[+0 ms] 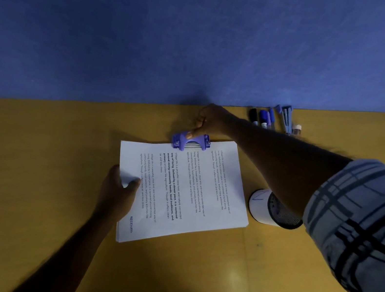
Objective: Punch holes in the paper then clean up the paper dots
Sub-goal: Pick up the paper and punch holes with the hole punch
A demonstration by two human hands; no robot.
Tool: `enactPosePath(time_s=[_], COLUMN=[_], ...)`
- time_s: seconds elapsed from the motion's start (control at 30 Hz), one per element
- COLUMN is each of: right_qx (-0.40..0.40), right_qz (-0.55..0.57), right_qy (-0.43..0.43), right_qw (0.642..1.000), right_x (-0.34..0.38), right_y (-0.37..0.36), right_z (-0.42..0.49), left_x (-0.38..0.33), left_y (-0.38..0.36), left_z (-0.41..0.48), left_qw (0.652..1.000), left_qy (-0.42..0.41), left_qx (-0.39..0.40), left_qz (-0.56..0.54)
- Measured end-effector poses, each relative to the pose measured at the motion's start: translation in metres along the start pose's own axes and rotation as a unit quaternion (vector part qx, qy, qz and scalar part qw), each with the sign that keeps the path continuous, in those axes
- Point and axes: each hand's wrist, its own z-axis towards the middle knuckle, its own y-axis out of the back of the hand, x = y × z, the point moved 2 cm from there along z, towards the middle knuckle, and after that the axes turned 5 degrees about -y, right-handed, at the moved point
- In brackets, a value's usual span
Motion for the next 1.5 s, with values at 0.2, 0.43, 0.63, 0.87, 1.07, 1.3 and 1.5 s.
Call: enactPosePath(time_s=[0.2,0.43,0.63,0.87,1.07,1.3,1.5], right_qx=[0.009,-0.047,-0.047,0.020,-0.095,-0.177,-0.160], right_qz=[-0.094,-0.126,-0.119,-0.111,0.041,0.134,0.111], right_qy=[0.000,0.020,0.003,0.005,-0.022,-0.039,-0.021], right_qw=[0.996,0.991,0.992,0.994,0.994,0.974,0.981], right_x=[-0.001,-0.005,-0.003,-0.002,-0.004,-0.027,-0.031], right_y=[0.000,-0.005,-0.004,0.007,-0.008,-0.037,-0.051], right_z=[0.006,0.010,0.004,-0.012,-0.033,-0.075,-0.088], left_x=[0.005,0.005,0.001,-0.005,-0.005,-0.009,-0.014], left_y=[-0.001,-0.002,-0.001,0.000,0.004,0.009,0.013], left_z=[0.000,0.000,-0.002,-0.003,0.004,0.001,-0.002], left_qw=[1.000,1.000,1.000,1.000,1.000,0.998,0.996], left_qy=[-0.005,0.001,0.004,0.001,0.011,0.009,-0.007], left_qx=[-0.002,-0.006,-0.003,-0.002,0.024,0.045,0.053], left_qz=[0.005,0.007,0.010,-0.007,-0.014,-0.046,-0.074])
